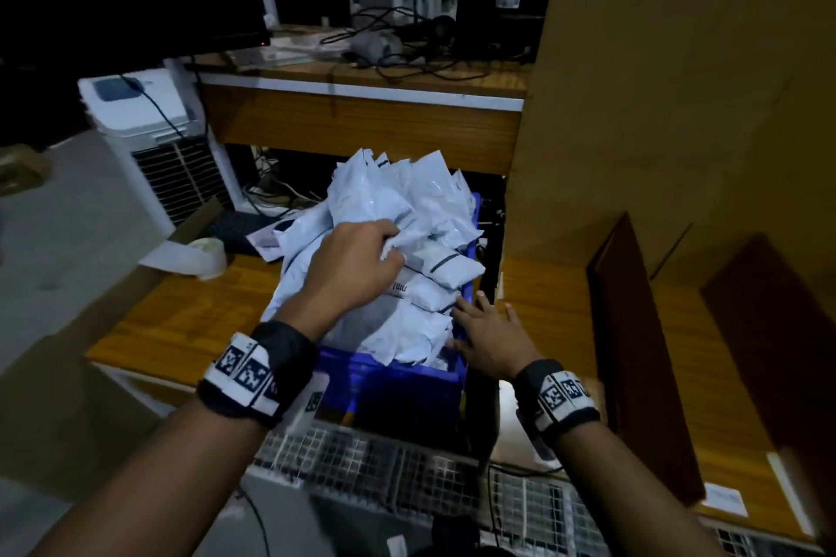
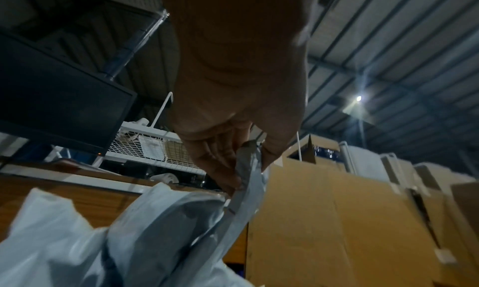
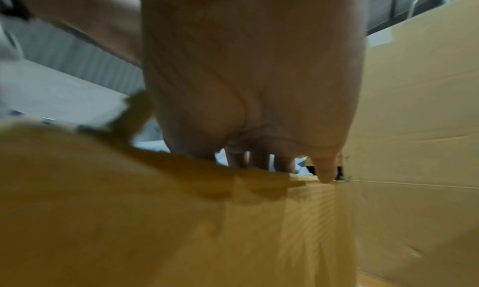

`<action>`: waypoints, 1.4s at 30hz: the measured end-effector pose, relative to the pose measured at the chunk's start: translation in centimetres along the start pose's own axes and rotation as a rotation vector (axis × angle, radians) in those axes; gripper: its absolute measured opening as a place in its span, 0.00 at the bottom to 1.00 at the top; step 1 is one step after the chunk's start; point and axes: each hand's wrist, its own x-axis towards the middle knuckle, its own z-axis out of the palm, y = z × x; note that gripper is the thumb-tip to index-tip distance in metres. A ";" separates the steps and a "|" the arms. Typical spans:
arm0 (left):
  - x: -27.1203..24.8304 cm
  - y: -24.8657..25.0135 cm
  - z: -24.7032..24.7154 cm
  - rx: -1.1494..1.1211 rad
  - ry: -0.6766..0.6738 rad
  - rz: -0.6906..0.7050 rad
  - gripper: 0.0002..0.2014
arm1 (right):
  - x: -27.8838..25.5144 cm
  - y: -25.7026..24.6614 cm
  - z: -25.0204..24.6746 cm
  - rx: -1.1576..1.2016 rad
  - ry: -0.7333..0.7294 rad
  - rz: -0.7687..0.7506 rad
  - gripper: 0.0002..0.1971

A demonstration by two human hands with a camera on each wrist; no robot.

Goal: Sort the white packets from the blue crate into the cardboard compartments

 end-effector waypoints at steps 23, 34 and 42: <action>4.0 -0.4 -9.8 -0.950 -0.106 -0.101 0.06 | -4.6 -5.7 -10.6 0.989 0.454 -0.002 0.44; 2.9 -0.7 -4.6 -1.334 -0.189 -0.247 0.21 | -7.8 -2.6 -12.0 1.013 0.570 0.002 0.08; 2.8 0.6 -3.3 -1.421 -0.241 0.050 0.17 | -8.3 -0.2 -11.9 0.806 0.773 -0.124 0.10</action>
